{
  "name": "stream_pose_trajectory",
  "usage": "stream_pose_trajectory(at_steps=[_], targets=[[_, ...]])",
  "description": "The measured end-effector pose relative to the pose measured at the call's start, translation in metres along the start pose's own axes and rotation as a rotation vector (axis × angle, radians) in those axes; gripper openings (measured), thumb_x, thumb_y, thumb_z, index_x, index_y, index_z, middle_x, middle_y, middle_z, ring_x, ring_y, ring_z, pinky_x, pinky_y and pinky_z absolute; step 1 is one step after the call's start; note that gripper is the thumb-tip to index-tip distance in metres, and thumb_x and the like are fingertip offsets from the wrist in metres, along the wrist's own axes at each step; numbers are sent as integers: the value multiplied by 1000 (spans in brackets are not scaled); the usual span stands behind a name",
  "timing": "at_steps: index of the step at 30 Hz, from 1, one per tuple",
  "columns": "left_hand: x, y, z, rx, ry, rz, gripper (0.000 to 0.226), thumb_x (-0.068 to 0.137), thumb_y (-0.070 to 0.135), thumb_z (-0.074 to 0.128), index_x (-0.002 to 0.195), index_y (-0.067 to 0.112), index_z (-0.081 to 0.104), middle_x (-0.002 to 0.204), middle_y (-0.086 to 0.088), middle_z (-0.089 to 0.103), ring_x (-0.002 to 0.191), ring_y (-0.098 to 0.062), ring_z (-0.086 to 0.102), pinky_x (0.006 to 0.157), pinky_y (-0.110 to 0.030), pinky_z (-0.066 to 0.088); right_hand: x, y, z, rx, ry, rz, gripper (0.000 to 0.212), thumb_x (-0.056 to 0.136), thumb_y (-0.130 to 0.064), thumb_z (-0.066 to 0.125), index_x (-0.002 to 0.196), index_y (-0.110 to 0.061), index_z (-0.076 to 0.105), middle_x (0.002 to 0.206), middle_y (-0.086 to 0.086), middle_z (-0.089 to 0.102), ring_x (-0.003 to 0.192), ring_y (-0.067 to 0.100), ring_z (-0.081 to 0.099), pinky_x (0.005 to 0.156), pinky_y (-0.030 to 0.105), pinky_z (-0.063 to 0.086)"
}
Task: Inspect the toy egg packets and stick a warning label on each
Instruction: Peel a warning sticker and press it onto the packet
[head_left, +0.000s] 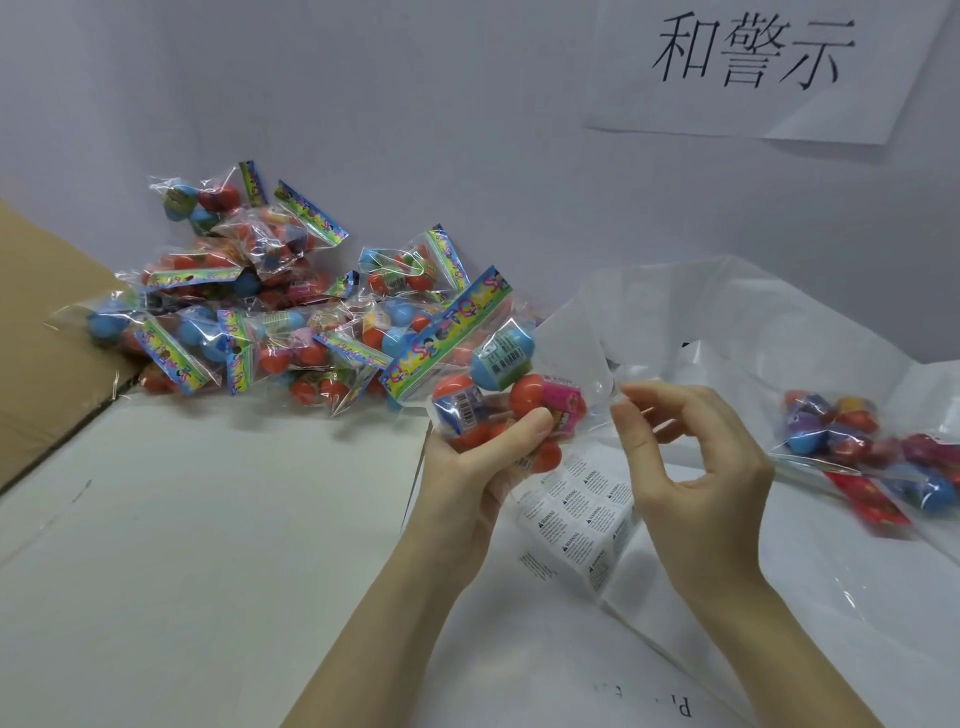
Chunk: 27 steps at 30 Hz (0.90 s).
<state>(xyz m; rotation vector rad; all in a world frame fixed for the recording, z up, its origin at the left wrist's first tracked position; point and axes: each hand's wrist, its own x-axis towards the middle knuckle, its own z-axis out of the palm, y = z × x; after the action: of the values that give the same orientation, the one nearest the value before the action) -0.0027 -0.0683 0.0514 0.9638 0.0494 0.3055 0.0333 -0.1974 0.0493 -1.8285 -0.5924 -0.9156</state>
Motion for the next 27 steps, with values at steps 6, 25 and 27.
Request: stream_pose_trajectory(at_steps=[6,25,27], targets=[[-1,2,-1,34,12,22,27,61,5,67,87,10,70,74,-5,71,68,-14,67,54,-20,51,1,0,0,-52,4,-70,13,72,-8,72,84,-4,72,73,9,64,62,11,55,63,14,44],[-6,8,2,40,-27,-53,13,66,20,65,73,20,75,69,-3,72,56,-14,68,48,-16,50,5,-1,-6,-196,-80,-267,19,84,-14,58,72,0,63,72,4,61,58,10,48,52,18,40],[-6,8,2,47,-28,-47,17,65,19,66,79,15,74,70,-4,72,56,-15,68,47,-16,49,5,-4,-6,-75,-156,-127,17,84,-17,55,74,-4,59,75,-3,55,63,9,44,57,14,36]])
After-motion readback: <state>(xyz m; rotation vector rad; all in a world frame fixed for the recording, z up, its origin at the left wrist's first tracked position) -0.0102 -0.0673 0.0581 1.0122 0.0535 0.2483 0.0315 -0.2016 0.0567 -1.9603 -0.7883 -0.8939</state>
